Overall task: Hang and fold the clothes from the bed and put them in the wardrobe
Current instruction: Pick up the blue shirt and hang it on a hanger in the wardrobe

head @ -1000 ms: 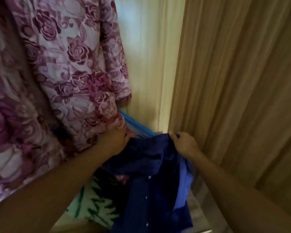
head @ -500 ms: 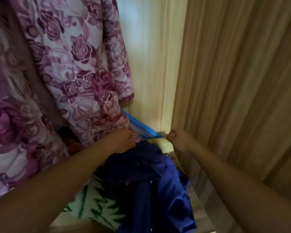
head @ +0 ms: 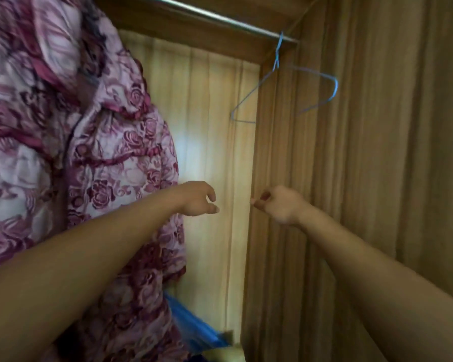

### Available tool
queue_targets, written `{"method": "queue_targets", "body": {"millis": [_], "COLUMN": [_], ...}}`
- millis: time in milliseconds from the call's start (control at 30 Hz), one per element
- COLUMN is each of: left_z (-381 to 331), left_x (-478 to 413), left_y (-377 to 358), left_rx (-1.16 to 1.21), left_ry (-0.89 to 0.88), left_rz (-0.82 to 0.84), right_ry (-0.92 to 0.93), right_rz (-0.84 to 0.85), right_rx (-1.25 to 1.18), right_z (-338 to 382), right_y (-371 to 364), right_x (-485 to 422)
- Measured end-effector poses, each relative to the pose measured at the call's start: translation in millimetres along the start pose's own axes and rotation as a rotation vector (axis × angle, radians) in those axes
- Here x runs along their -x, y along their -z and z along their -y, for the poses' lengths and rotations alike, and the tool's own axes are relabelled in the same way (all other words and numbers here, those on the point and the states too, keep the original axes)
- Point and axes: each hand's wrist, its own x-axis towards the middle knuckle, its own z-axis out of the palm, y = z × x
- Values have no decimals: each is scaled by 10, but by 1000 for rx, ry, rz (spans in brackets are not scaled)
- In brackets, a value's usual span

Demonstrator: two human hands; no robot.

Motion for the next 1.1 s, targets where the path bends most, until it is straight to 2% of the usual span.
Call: {"method": "queue_targets", "body": {"millis": [233,300,400,533,600,833,967,1033,1100], "left_z": [-302,-349,-364,-278,-227,-98,-24,9,48], "left_x": [-72,-51,-6,35,54,95,113,110,84], "left_y": [982,1128,1215,1216,1218,1213,1241,1271,1296], "left_rx": [-19,-6,-19,-40,-46,-46,-35,-11,35], "left_ry": [-18,-19,-7,14,20,37,60,54,41], "left_rz": [-181,-218,-232,-261,-275,-310,-336,-432,-596], "right_ry": [-35,-98,-194,-21,49,117,175,196,213], "right_rz": [-269,-360,-441,-657,-760,-971,-955,-923,-942], "right_rx": [-190,-379,-805,-1244,-1283,-1151,-1235,-1240,-1213], "right_z": [405,412,378,362,390,455,465,433,357], "right_y": [932,1055,1098,1229,1358,1668,1745,1690,1594], "right_x": [-145,-182,-206,-266,-313,-478,-459,-429,-387]}}
